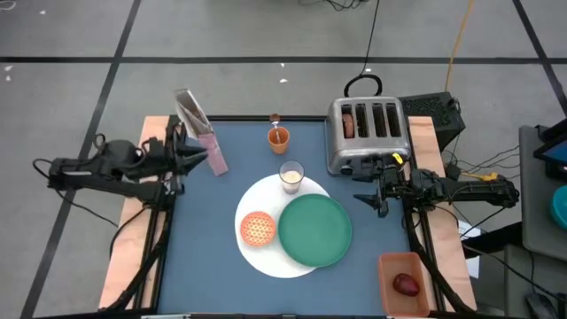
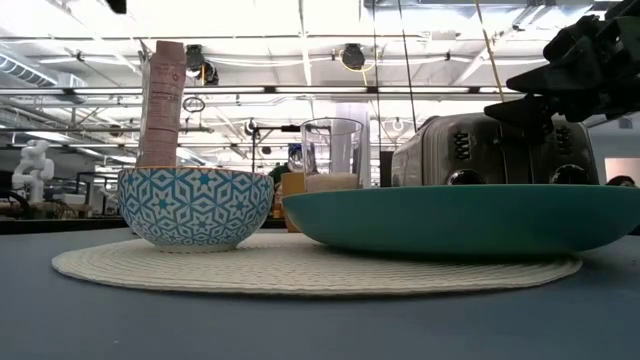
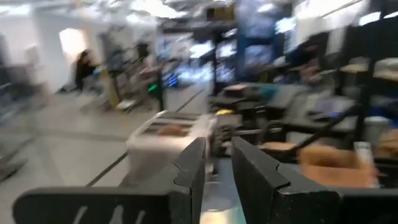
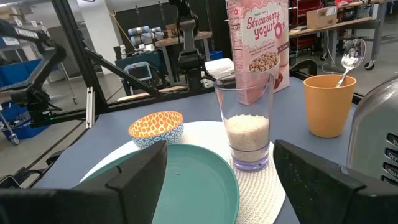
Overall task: Arrange a breakfast setting
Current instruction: Pour the cereal into the orange bowl
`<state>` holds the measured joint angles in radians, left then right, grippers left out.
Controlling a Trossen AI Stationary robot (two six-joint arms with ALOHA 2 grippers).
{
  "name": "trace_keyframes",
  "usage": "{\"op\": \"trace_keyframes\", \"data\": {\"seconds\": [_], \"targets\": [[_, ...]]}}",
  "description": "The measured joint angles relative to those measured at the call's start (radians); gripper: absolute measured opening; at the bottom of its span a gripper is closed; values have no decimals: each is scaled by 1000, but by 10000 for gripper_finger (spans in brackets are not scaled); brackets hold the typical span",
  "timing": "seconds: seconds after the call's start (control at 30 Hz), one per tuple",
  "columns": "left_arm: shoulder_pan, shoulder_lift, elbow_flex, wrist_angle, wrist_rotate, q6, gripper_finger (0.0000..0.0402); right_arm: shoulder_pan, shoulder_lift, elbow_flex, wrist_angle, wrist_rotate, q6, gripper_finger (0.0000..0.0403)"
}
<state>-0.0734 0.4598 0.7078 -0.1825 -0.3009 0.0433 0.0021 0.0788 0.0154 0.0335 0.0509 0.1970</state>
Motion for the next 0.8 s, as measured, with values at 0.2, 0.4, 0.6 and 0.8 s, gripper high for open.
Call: {"op": "trace_keyframes", "data": {"seconds": [0.2,0.4,0.6,0.8], "targets": [[0,169,273,-271,-42,-96,109,0,0,0,0,0,0,286],[0,332,524,-611,-132,-216,189,0,0,0,0,0,0,286],[44,488,709,-905,-227,-308,261,0,0,0,0,0,0,286],[119,599,834,-1095,-220,-315,273,0,0,0,0,0,0,286]]}}
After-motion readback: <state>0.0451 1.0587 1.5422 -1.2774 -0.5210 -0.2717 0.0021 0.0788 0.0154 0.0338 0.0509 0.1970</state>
